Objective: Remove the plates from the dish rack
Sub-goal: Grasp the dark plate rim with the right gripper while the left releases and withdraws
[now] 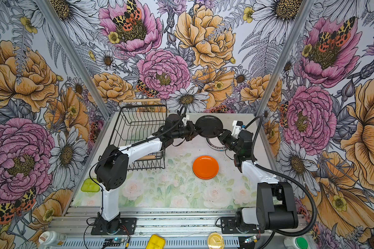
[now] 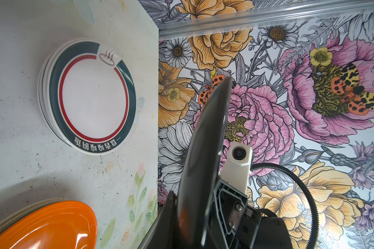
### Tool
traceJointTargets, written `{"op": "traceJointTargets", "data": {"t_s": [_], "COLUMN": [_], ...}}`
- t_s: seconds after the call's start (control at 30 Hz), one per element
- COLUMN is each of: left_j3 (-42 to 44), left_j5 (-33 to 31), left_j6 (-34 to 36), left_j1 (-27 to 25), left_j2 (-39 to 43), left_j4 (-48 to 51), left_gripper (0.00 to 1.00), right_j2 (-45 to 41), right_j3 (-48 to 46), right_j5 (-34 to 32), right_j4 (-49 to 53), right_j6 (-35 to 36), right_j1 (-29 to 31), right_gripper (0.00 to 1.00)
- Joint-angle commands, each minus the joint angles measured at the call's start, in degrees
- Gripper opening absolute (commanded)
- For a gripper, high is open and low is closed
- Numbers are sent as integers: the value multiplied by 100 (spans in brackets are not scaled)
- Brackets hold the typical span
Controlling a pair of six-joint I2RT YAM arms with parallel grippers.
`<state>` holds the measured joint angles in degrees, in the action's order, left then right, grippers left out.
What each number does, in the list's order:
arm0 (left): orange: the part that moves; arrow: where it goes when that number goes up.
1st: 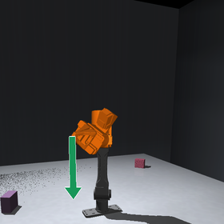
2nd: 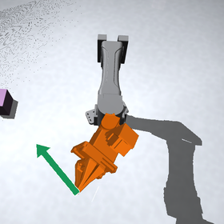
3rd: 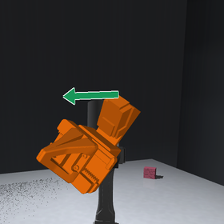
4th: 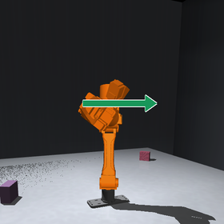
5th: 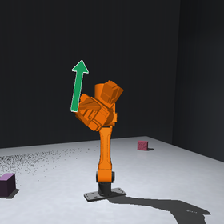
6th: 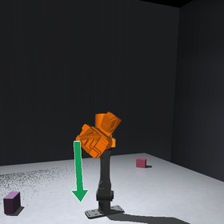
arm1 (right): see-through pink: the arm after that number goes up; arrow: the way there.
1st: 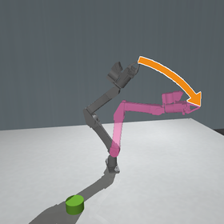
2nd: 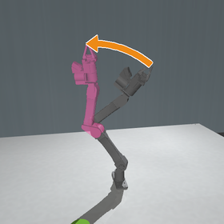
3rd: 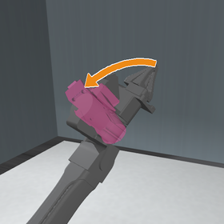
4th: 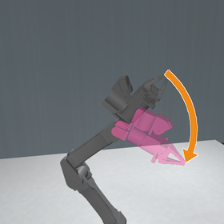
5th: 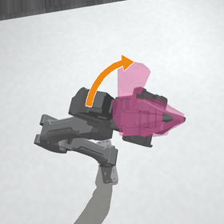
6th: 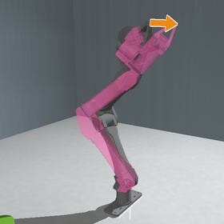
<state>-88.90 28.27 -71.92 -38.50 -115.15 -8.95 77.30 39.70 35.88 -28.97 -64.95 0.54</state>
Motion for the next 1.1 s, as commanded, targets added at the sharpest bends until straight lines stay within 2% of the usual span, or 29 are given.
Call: {"op": "traceJointTargets", "data": {"t_s": [0.0, 0.27, 0.4, 0.57, 0.7, 0.83, 0.93, 1.07], "left_j3": [-278, -505, -553, -571, -578, -609, -605, -651], "left_j5": [265, 380, 419, 471, 474, 476, 474, 332], "left_j6": [-10, 41, 66, 98, 175, 316, 465, 1001], "left_j1": [-8, -39, -52, -57, -57, -52, -54, -52], "left_j2": [-110, -270, -294, -252, -160, -71, 44, 359], "left_j4": [-28, 156, 192, 227, 310, 495, 661, 1392], "left_gripper": [0, 2, 9, 30, 43, 52, 54, 58], "right_j2": [36, 49, 64, 52, 65, 101, 106, 105], "right_j3": [128, 147, 151, 220, 313, 527, 820, 1282], "right_j5": [152, 163, 130, 91, 20, -14, -65, -224], "right_j4": [-332, -390, -346, -222, -76, 87, 361, 804], "right_j6": [130, 76, 101, 224, 414, 585, 863, 1428], "right_j1": [17, 15, 16, 13, -1, -24, -51, -131], "right_gripper": [17, 0, 0, 0, 0, 0, 0, 0]}}
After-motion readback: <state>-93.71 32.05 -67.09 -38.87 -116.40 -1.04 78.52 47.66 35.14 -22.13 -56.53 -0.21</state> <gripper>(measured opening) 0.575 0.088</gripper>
